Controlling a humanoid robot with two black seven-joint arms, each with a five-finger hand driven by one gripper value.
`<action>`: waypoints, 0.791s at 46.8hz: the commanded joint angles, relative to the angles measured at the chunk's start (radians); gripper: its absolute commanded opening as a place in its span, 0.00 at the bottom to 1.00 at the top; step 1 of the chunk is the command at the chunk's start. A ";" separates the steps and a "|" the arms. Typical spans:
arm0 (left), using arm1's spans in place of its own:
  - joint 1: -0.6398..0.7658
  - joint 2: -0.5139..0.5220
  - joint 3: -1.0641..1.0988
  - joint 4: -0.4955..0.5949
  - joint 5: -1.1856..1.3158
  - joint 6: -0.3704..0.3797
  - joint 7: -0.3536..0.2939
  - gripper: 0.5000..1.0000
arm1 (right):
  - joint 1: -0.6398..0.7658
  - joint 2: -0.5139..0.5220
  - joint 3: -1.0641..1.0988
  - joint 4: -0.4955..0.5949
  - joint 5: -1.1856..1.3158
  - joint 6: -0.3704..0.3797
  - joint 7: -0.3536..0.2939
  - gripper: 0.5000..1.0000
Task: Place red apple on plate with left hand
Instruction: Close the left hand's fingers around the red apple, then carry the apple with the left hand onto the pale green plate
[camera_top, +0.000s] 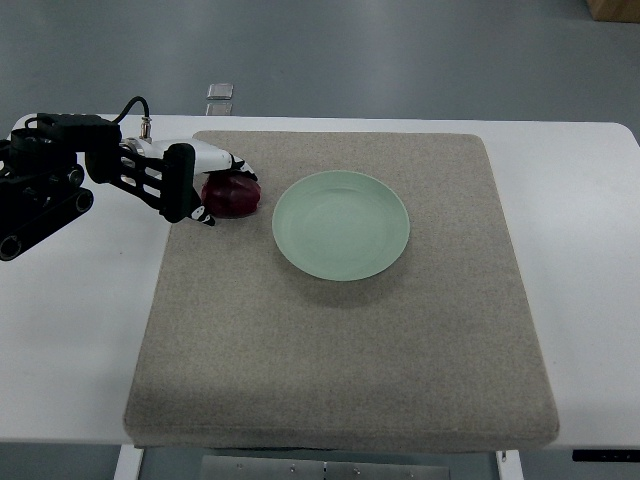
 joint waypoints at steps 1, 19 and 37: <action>-0.004 0.000 0.000 0.000 0.000 0.000 -0.001 0.53 | 0.000 0.000 0.000 0.000 0.000 0.000 -0.001 0.86; -0.058 0.011 -0.023 -0.034 -0.017 0.003 -0.017 0.00 | 0.000 0.000 0.000 0.000 0.000 0.000 0.000 0.86; -0.060 -0.139 -0.029 -0.084 -0.014 0.006 -0.024 0.00 | 0.000 0.000 0.000 0.000 0.000 0.000 0.000 0.86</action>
